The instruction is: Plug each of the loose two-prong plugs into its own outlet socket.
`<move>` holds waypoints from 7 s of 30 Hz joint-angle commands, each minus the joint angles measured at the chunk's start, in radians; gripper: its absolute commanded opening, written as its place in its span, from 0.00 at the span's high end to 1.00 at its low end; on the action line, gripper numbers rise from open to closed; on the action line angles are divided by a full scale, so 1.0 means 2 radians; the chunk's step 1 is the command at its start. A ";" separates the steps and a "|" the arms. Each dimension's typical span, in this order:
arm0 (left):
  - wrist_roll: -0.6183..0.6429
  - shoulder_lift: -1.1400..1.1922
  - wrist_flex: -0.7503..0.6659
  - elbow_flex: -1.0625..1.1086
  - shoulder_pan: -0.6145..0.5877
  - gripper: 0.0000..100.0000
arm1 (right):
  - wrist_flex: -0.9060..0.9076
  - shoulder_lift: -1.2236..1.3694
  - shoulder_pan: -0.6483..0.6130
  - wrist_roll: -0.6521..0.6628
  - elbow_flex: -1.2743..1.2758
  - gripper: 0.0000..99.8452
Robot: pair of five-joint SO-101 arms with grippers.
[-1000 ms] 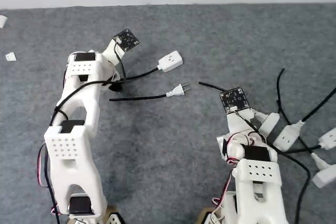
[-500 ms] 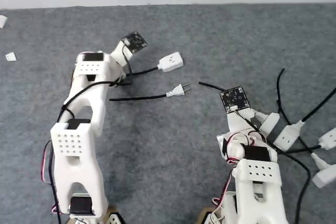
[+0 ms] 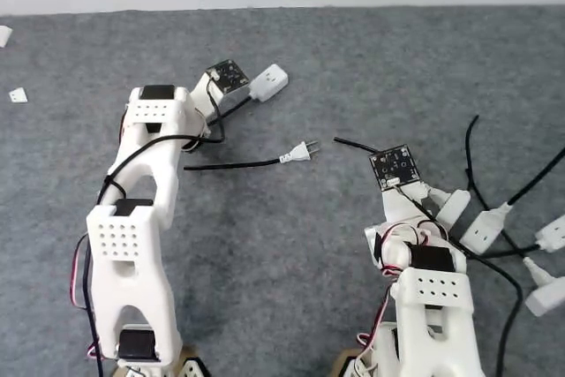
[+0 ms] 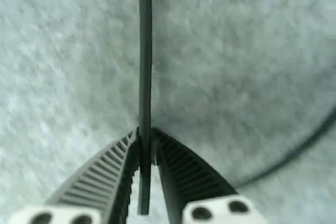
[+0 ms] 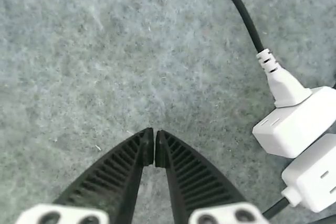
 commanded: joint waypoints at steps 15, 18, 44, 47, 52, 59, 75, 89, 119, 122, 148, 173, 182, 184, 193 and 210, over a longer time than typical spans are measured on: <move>0.055 -0.322 0.252 0.106 -0.002 0.99 | -0.039 -0.010 -0.014 0.005 0.010 0.99; 0.055 -0.450 0.248 0.189 0.002 0.99 | -0.046 -0.010 -0.016 0.005 0.011 0.99; 0.164 -1.038 0.251 0.484 0.010 0.95 | -0.044 -0.010 -0.013 0.003 0.021 0.99; 0.200 -1.042 0.214 0.577 -0.052 0.86 | -0.043 -0.010 -0.013 0.004 0.021 0.99; 0.264 -1.042 0.162 0.621 -0.148 0.85 | -0.049 -0.010 -0.016 0.005 0.020 0.99; 0.341 -1.033 0.133 0.659 -0.166 0.84 | -0.059 -0.010 -0.016 0.003 0.021 0.99; 0.216 -0.688 0.116 0.625 -0.107 0.84 | -0.063 -0.010 -0.016 0.002 0.021 0.99; 0.125 -0.684 0.071 0.702 -0.139 0.75 | -0.063 -0.010 -0.015 0.002 0.021 0.99; 0.036 -0.524 -0.032 0.690 -0.104 0.99 | -0.062 -0.010 -0.014 0.003 0.021 0.99; 0.036 -0.524 -0.035 0.649 -0.059 0.99 | -0.062 -0.010 -0.014 0.003 0.021 0.99; -0.147 -0.524 -0.126 0.644 0.125 0.82 | -0.067 -0.010 -0.015 0.005 0.021 0.99; 0.021 -0.519 -0.023 0.571 0.091 0.84 | -0.079 -0.010 -0.016 0.002 0.029 0.99; -0.046 -0.519 -0.060 0.621 0.071 0.84 | -0.079 -0.010 -0.016 0.003 0.029 0.99; -0.046 -0.519 -0.061 0.618 0.070 0.84 | -0.079 -0.010 -0.016 0.003 0.029 0.99; -0.046 -0.474 -0.068 0.632 0.068 0.84 | -0.079 -0.010 -0.016 0.004 0.029 0.99; -0.074 -0.296 0.035 0.463 0.068 0.84 | -0.079 -0.010 -0.015 0.005 0.029 0.99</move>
